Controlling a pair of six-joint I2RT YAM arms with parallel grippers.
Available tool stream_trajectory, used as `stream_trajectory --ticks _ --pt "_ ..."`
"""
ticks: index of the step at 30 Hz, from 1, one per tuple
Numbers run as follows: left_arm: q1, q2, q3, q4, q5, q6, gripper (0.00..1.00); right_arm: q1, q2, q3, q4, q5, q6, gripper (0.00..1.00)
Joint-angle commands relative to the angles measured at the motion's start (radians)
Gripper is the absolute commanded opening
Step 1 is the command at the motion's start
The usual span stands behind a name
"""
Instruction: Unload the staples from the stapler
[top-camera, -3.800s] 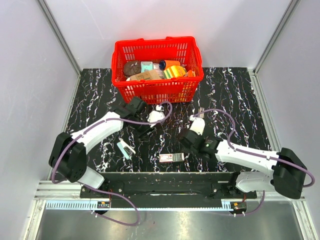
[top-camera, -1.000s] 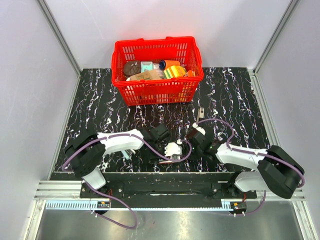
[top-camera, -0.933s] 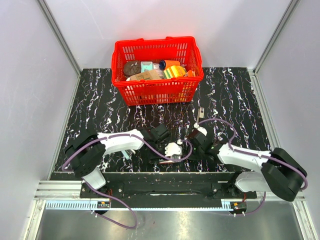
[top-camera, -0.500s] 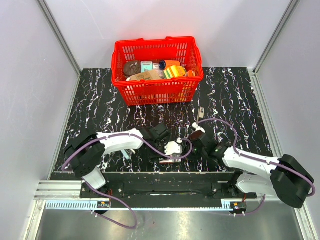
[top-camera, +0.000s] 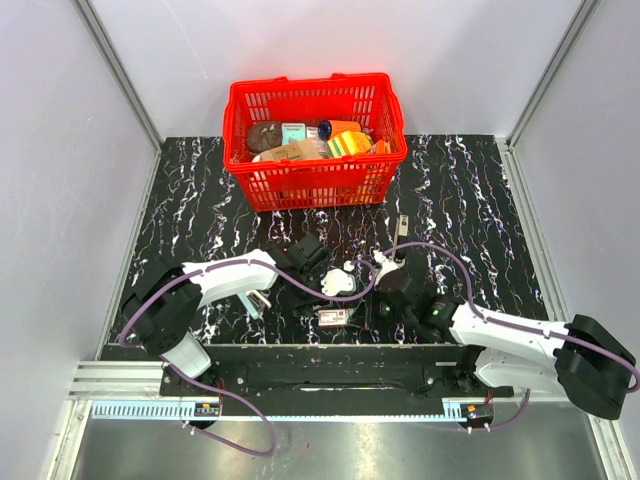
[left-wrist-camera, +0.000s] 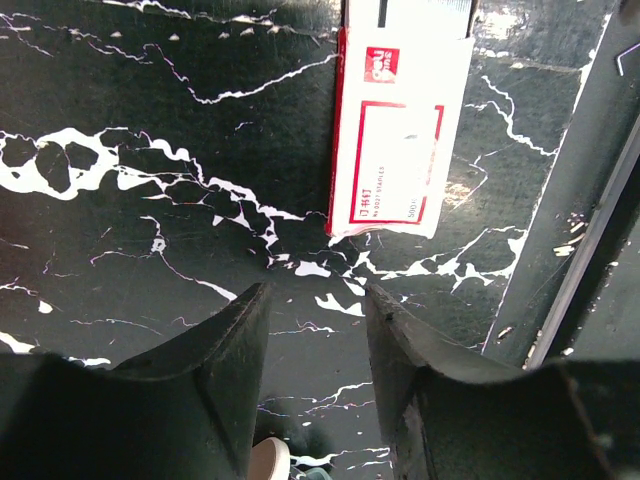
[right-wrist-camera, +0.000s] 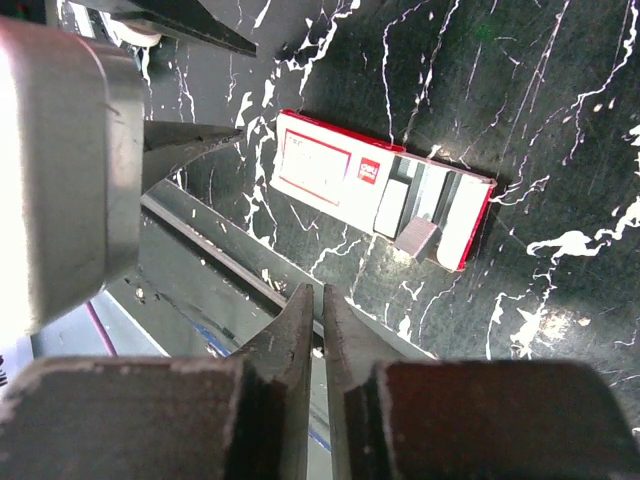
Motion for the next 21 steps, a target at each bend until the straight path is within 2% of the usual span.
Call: stream_trajectory --ticks 1,7,21 --pt "0.006 -0.036 0.026 0.009 0.037 -0.006 0.47 0.012 -0.012 -0.006 0.005 -0.006 0.018 0.12" --pt "0.008 -0.04 0.028 0.009 0.026 -0.004 0.47 0.012 0.078 0.016 -0.006 -0.008 0.01 0.11" --pt "0.011 -0.05 0.02 0.009 0.025 -0.001 0.47 0.012 0.128 0.034 0.006 0.025 -0.005 0.11"
